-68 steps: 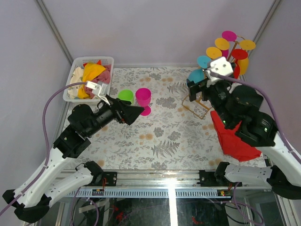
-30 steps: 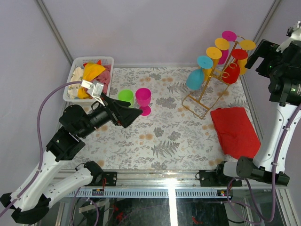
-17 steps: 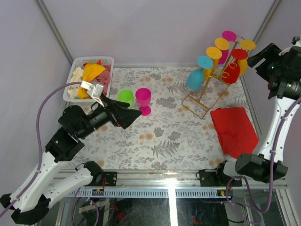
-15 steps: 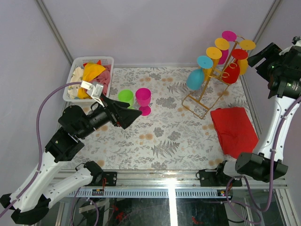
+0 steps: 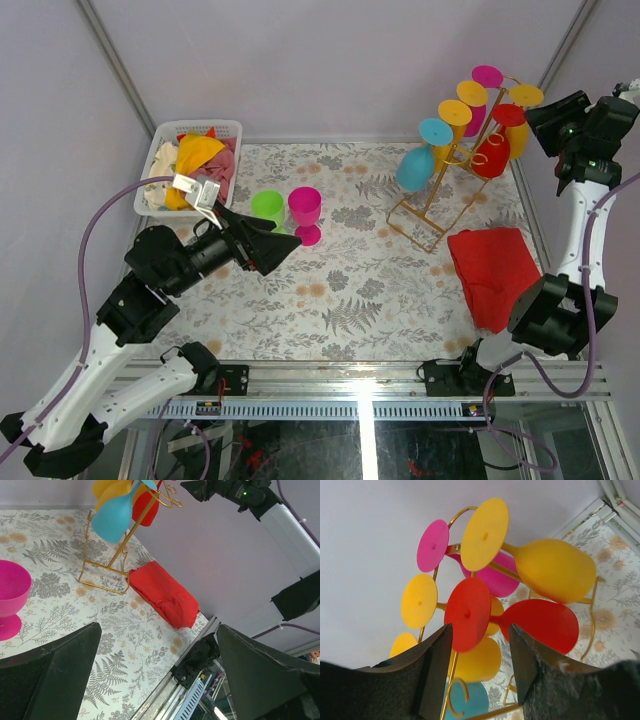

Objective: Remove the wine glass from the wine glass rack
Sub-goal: Pick up the wine glass from the wine rack.

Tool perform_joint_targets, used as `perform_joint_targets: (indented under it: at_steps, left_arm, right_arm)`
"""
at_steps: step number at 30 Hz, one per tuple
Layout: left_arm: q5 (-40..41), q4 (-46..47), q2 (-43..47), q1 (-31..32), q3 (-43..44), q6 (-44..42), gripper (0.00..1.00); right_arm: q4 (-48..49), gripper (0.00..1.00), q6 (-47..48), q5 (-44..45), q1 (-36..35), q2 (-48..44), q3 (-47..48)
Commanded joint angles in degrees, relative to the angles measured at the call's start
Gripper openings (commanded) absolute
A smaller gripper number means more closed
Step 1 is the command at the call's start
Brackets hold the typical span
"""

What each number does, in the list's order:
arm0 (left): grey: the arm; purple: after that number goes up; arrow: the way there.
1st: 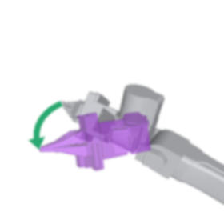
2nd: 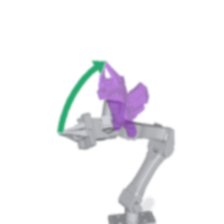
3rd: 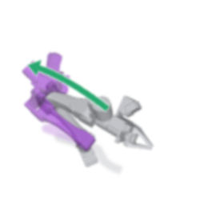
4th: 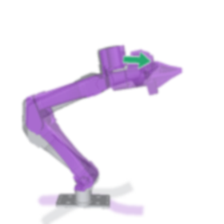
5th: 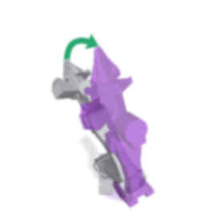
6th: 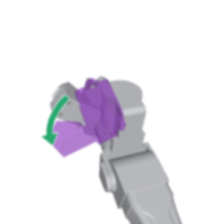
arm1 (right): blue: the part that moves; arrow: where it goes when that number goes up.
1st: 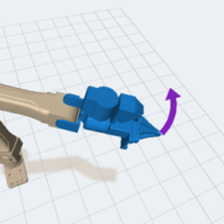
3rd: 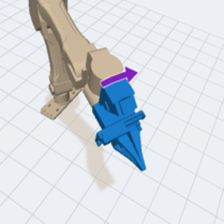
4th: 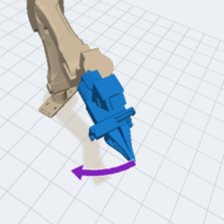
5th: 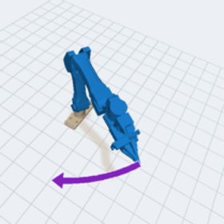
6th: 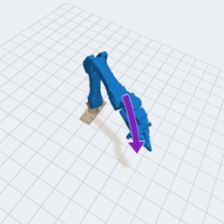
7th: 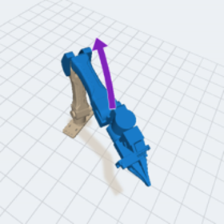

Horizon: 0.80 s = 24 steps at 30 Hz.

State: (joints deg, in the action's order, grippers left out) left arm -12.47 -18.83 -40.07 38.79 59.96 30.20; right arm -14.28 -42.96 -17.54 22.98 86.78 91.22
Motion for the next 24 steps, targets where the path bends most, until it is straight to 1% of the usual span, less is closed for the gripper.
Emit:
perform_joint_targets:
  at_steps: [1,17,20,22,24]
  left_arm:
    - [-0.3,2.3,1.2,-0.4,-0.2,0.4,1.00]
    - [0.8,2.4,1.9,-0.4,-0.2,1.2,1.00]
    - [1.1,1.0,2.3,-0.4,-0.1,0.9,1.00]
    - [1.3,0.3,2.5,-0.4,0.0,0.6,1.00]
    - [1.5,0.1,2.6,-0.4,0.0,0.4,1.00]
  right_arm:
    - [5.4,0.55,-3.1,-3.4,0.0,2.8,4.8]
    - [4.9,0.52,-0.7,-6.0,0.0,3.9,3.7]
    - [3.2,0.52,2.0,-7.9,0.0,2.7,3.5]
    - [5.5,0.54,4.7,-8.7,0.0,0.9,-0.1]
    - [5.8,0.54,6.1,-7.9,0.0,0.3,-0.8]
